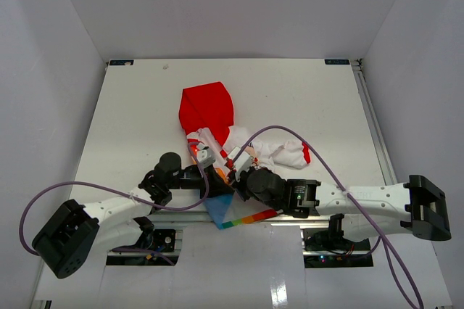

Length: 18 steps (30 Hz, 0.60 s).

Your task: Zip up the jacket

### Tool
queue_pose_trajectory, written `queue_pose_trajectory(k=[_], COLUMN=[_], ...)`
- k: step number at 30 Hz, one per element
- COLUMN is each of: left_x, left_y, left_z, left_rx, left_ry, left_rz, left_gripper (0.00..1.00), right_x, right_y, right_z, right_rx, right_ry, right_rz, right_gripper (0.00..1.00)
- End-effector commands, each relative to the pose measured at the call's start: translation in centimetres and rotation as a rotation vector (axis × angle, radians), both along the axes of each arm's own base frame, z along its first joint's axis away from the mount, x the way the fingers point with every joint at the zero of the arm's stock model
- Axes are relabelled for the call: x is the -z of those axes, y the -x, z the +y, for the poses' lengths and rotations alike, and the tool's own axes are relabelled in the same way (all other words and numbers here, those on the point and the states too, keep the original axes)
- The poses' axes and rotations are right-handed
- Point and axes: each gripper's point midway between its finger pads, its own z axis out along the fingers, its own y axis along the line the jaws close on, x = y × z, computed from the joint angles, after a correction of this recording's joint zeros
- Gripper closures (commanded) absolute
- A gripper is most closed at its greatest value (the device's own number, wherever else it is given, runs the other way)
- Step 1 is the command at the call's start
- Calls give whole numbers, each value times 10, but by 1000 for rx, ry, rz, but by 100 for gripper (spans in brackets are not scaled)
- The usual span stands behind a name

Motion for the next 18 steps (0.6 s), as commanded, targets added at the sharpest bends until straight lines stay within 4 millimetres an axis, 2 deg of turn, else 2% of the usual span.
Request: queue_pose_trajectory(k=[1,7,18], left_x=[-13,-13,-10], left_y=[15,18,17], left_z=[-4,-4,-4], left_rx=[101,117,114], left_ry=[35,41,33], left_rz=[-26,-29,-21], left_gripper=[100,100,100], right_x=[-38,-43,-54], right_y=[1,-8,-15], right_z=[21,16,21], right_rx=[-39,-16,-18], right_ry=[-187,-231,-303], right_rz=[-22,-35,-50], right_gripper=[92,92,92])
